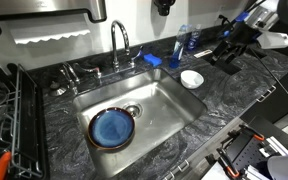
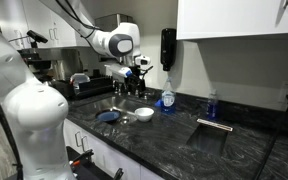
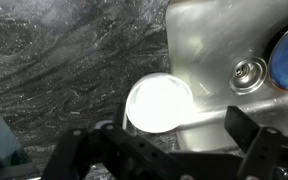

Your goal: Put the white bowl in the sink

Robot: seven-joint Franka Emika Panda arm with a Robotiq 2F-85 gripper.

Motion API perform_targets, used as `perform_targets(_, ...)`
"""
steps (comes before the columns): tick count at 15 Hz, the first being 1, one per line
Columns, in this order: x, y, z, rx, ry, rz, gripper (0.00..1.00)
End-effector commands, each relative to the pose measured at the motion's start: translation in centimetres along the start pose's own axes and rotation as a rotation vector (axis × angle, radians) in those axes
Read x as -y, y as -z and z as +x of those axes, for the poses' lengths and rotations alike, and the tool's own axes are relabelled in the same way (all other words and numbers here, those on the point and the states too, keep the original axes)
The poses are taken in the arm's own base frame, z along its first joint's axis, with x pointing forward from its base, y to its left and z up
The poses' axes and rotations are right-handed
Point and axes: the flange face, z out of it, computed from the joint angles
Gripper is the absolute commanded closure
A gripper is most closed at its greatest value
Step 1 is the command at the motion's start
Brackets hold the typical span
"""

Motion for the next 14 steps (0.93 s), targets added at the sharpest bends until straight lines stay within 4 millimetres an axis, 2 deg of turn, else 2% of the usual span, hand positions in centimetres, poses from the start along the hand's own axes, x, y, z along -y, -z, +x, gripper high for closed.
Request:
perform_targets(1,0.5,-2.5,5.3,0.006,0.022,-0.026,0.0)
perform_targets(4,1.0,-3.9,8.4,0.027,0.033,-0.035,0.0)
perform_targets(7,1.8,-5.6,10.2,0.058,0.046,-0.029,0.0)
perform_targets(10,2.4,-7.0,11.2,0.099,0.063,-0.017,0.0)
perform_targets(14,3.3,-8.4,11.4,0.139,0.072,-0.004,0.0)
